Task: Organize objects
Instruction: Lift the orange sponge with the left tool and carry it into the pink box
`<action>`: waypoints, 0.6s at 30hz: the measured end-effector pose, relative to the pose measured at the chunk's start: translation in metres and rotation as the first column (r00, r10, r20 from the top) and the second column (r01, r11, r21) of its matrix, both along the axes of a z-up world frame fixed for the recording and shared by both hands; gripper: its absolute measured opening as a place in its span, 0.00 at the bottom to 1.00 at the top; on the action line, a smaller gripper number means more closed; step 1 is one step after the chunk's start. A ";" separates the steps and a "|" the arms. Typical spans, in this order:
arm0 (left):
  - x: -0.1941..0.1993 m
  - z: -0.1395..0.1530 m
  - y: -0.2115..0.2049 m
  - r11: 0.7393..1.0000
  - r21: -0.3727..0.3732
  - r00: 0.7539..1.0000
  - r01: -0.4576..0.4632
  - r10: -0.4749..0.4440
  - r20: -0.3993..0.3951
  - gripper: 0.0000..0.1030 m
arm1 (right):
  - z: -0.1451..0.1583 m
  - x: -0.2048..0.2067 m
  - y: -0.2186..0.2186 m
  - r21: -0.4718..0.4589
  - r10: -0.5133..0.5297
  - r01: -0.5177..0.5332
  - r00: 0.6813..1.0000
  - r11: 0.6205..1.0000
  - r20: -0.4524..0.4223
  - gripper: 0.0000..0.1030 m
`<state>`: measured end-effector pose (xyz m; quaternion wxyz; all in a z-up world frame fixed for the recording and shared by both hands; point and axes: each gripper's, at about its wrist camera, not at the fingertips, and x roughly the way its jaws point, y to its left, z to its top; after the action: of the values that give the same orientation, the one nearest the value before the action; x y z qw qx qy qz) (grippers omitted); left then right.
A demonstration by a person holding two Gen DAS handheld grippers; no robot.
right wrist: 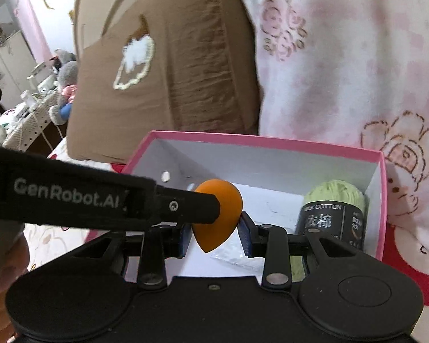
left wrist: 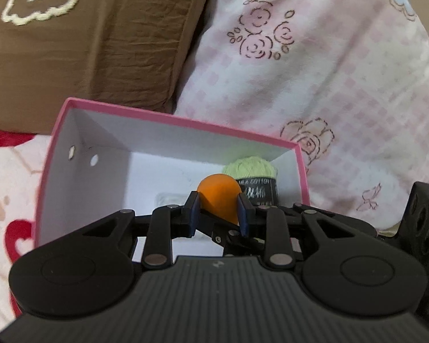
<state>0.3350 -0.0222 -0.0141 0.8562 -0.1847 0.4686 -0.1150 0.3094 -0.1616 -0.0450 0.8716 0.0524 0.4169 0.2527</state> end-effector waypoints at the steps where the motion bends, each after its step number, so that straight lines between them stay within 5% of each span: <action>1: 0.004 -0.003 -0.002 1.000 0.001 1.000 0.006 -0.006 0.002 0.25 | -0.002 0.005 -0.001 -0.005 -0.011 0.011 1.000 1.000 -0.005 0.38; 11: 0.033 -0.029 -0.013 1.000 0.012 0.999 -0.017 0.017 -0.039 0.25 | -0.031 0.045 0.002 -0.082 -0.031 0.026 0.998 0.996 -0.058 0.38; 18: 0.044 -0.045 -0.001 0.991 -0.125 0.997 -0.048 0.040 -0.071 0.27 | -0.036 0.056 -0.001 -0.131 -0.062 0.053 0.996 0.990 -0.062 0.40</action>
<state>0.3789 -0.0229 -0.0590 0.8286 -0.2527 0.4851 -0.1192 0.3650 -0.1631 -0.0811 0.8658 0.0162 0.4593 0.1980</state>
